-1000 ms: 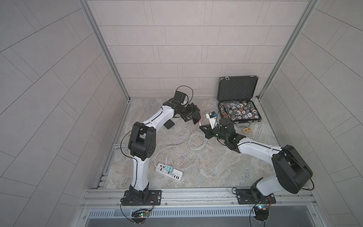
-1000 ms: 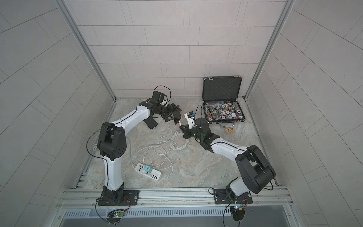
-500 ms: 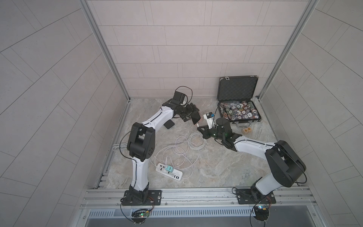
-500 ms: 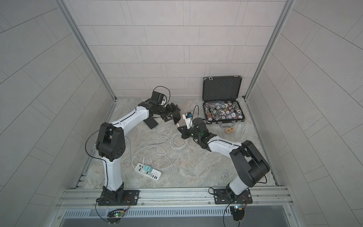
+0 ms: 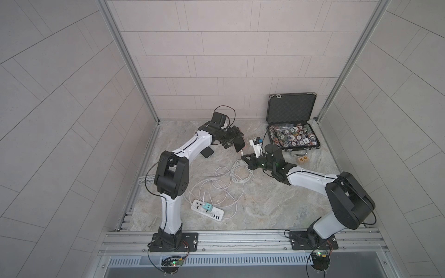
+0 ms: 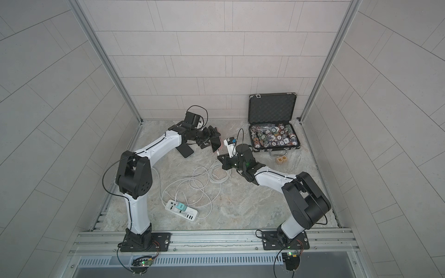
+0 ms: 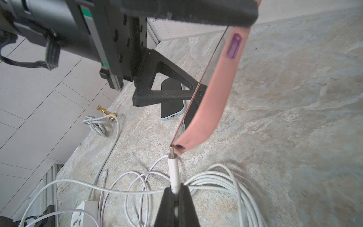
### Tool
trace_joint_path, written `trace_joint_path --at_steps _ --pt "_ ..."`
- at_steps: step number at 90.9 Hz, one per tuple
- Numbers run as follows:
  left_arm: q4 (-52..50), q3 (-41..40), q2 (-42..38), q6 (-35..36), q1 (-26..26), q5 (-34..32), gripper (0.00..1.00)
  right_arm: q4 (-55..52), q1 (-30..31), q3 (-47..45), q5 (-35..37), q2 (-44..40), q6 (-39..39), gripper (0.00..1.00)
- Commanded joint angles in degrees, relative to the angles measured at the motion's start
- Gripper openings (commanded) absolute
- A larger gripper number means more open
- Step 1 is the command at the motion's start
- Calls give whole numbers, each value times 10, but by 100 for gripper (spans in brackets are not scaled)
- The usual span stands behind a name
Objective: Plug the charging cable into the phone
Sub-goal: Insert the charging cable into the phone.
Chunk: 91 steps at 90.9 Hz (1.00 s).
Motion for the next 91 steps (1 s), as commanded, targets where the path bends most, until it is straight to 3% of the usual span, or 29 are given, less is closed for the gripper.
trace_joint_path --at_steps 1,91 --pt "17 -6 -33 7 1 10 58 3 -1 -7 5 -13 16 0" --pt "37 -34 -42 12 0 -6 57 6 -2 11 -2 26 54 0"
